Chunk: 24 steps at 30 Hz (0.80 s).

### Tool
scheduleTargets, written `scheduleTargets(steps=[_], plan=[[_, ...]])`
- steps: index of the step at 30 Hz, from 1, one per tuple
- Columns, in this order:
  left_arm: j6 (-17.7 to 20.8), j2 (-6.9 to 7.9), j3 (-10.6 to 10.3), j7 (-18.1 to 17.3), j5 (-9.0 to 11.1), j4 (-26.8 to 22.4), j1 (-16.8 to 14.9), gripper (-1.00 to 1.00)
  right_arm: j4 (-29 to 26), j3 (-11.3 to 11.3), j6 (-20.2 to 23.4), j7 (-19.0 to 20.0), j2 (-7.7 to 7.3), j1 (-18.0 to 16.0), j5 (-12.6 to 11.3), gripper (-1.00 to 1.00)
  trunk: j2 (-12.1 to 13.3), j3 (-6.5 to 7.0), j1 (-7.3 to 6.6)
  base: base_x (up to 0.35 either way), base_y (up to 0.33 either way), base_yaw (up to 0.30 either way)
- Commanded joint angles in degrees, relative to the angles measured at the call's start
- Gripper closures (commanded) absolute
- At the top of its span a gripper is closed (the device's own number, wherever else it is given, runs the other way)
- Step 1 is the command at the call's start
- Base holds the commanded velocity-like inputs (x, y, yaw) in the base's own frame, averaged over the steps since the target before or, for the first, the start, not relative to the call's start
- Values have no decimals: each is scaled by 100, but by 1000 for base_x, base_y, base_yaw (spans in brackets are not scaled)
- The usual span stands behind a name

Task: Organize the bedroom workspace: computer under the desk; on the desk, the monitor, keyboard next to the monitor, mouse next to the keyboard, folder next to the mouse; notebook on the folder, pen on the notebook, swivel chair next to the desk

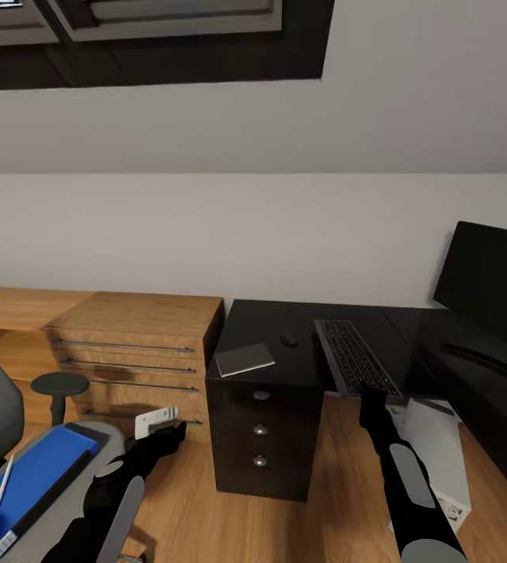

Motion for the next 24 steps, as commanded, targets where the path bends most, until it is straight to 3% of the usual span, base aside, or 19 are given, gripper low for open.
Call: scheduleTargets(steps=[1, 19, 24], plan=[[18, 1, -6, 55, 59, -7, -3, -100, 0, -28, 51, 31, 7, -6, -78, 100, -3, -6, -2, -71, 0, 0], [17, 1, -6, 54, 62, -7, -2, -100, 1, -25, -21, -134, 9, -6, -100, 100, -3, -6, -2, 34, -32, 0], [16, 1, -6, 53, 58, -7, -5, -100, 4, -19, -395, -178, 11, -6, -99, 100, -3, -6, -2, 5, -4, 0]])
